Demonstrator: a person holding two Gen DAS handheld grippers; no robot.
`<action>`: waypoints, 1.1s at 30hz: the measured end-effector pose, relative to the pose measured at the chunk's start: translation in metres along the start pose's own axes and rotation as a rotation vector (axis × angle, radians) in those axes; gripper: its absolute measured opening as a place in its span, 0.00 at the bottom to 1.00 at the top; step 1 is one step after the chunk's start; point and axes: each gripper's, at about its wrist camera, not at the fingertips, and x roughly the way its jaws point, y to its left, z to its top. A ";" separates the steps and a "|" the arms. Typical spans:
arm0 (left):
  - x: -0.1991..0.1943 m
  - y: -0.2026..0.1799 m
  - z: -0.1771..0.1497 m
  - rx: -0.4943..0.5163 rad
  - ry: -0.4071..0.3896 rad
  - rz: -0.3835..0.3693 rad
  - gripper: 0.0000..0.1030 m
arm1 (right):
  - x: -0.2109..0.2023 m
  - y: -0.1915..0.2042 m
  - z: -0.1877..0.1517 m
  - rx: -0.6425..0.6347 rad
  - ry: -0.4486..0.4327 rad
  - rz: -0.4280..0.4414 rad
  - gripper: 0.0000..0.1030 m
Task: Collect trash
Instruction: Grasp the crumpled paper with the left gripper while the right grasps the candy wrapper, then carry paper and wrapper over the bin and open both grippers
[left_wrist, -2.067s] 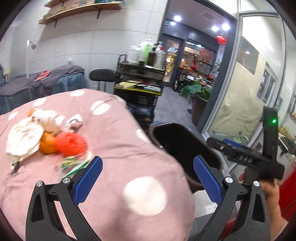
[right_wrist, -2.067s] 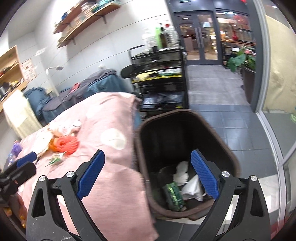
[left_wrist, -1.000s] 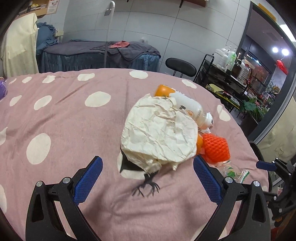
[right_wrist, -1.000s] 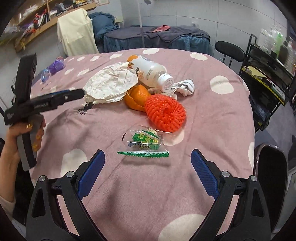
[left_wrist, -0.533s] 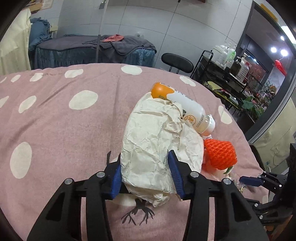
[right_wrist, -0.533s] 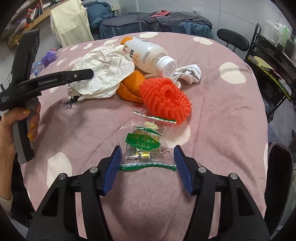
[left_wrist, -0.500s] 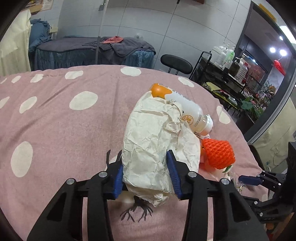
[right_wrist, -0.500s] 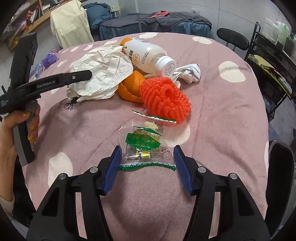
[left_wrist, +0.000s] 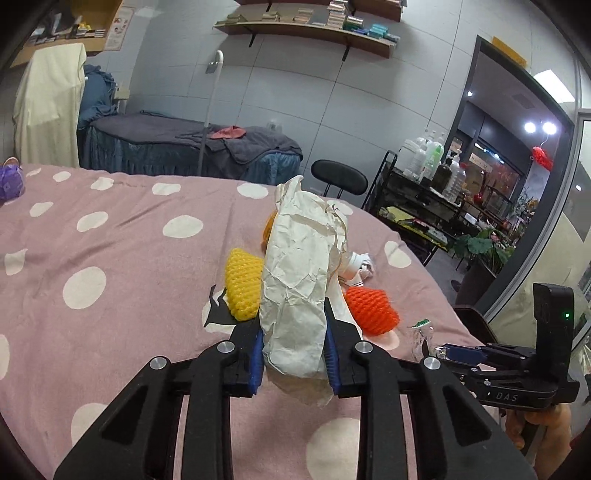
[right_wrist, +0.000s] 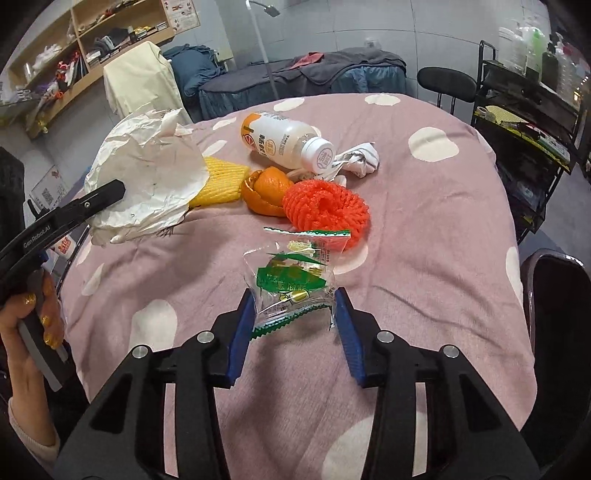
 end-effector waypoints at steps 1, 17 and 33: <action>-0.004 -0.005 -0.001 0.003 -0.012 -0.006 0.25 | -0.006 0.000 -0.002 -0.003 -0.014 -0.003 0.43; -0.027 -0.075 -0.025 0.063 -0.060 -0.096 0.25 | -0.072 -0.042 -0.045 0.094 -0.142 -0.057 0.43; 0.000 -0.144 -0.041 0.089 -0.012 -0.271 0.25 | -0.120 -0.144 -0.083 0.295 -0.221 -0.292 0.43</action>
